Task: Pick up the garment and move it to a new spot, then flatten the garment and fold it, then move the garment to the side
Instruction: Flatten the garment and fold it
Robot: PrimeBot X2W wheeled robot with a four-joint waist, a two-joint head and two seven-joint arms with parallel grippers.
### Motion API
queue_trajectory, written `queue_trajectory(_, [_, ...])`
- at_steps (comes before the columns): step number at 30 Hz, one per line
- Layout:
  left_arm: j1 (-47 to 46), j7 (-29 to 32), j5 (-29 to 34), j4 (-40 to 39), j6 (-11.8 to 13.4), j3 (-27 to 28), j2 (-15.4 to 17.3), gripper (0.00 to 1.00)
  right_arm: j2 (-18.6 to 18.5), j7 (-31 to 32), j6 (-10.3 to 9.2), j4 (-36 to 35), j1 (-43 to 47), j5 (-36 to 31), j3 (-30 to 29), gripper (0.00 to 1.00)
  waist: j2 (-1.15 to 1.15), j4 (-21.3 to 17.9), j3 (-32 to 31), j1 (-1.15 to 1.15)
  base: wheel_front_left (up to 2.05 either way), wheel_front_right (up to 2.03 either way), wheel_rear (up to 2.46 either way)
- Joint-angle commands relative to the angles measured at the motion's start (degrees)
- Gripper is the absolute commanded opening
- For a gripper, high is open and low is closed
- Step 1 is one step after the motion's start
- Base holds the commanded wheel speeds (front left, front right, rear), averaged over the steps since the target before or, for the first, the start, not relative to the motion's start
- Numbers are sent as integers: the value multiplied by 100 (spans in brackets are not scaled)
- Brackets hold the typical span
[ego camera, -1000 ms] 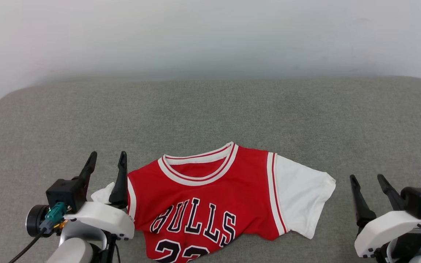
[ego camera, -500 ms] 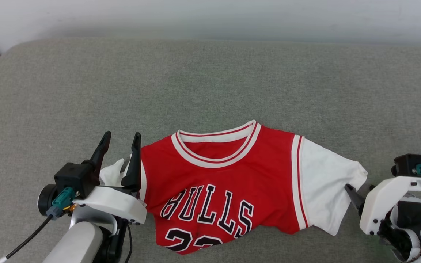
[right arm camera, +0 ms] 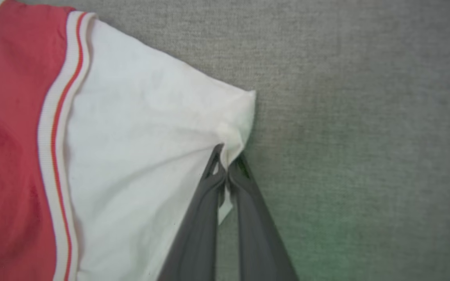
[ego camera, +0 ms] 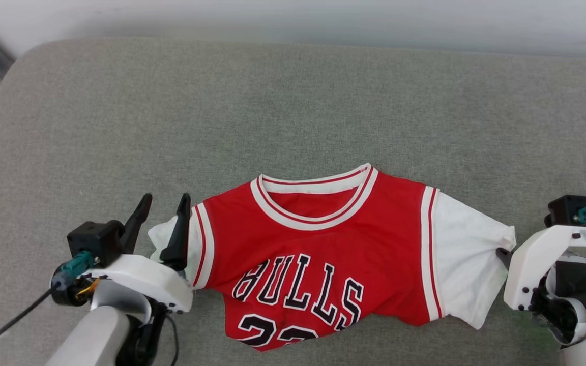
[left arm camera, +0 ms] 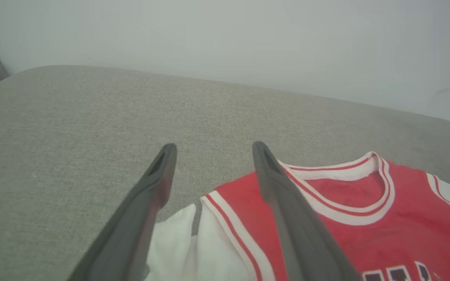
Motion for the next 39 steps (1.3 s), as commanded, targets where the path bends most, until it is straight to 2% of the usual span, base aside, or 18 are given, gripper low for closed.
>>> queue_trajectory(1, [40, 121, -65, 59, -58, -4, 72, 100, 33, -32, -2, 102, 155, -26, 67, 0, 0, -55, -85, 0, 0, 0, 0])
queue_trajectory(8, [-101, 1342, -721, 265, -290, 136, 546, 100, -43, -394, -2, -194, 110, -36, 226, 0, 0, -349, -340, 0, 0, 0, 0])
queue_trajectory(16, [-370, 3477, -1552, 330, -476, 72, 1251, 100, -8, -461, -2, -462, 52, -100, 346, 0, 0, -728, -84, 0, 0, 0, 0])
queue_trajectory(18, [-414, 3704, -1630, 353, -476, 55, 1318, 100, 1, -464, -2, -494, 34, -100, 372, 0, 0, -770, -25, 0, 0, 0, 0])
queue_trajectory(19, [-489, 4126, -1776, 421, -504, 15, 1424, 100, 13, -486, -3, -536, 2, -90, 384, 0, 0, -835, 80, 0, 0, 0, 0])
queue_trajectory(21, [-514, 4312, -1812, 467, -499, -21, 1494, 100, 20, -491, -3, -556, -7, -85, 397, 0, 0, -868, 134, 0, 0, 0, 0])
queue_trajectory(22, [-548, 4660, -1882, 593, -446, -92, 1563, 100, 44, -511, -3, -575, -23, -81, 405, 0, 0, -921, 216, 0, 0, 0, 0])
queue_trajectory(23, [-548, 4660, -1882, 593, -446, -92, 1563, 100, 44, -511, -3, -575, -23, -81, 405, 0, 0, -921, 216, 0, 0, 0, 0])
queue_trajectory(25, [-455, 5172, -2052, 853, -337, -238, 1540, 100, 70, -562, -3, -577, -31, -73, 437, 0, 0, -985, 293, 0, 0, 0, 0])
queue_trajectory(26, [-371, 5367, -2174, 933, -296, -282, 1474, 60, 73, -579, -3, -560, -30, -68, 449, 0, 0, -1005, 295, 0, 0, 0, 0])
queue_trajectory(27, [-310, 5495, -2270, 979, -273, -311, 1385, 46, 74, -603, -3, -551, -30, -61, 454, 0, 0, -1016, 302, 0, 0, 0, 0])
queue_trajectory(29, [-273, 5589, -2311, 1044, -263, -385, 1284, 0, 87, -665, -3, -545, -35, -47, 463, 0, 0, -1029, 303, 0, 0, 0, 0])
queue_trajectory(34, [-338, 5417, -2265, 1124, -334, -418, 1165, 0, 69, -695, -3, -520, -20, 12, 472, 0, 0, -990, 203, 0, 0, 0, 0])
queue_trajectory(39, [-702, 4880, -2015, 1218, -400, -293, 1089, 0, -58, -830, -3, -531, -66, 83, 537, 0, 0, -883, -60, 0, 0, 0, 0])
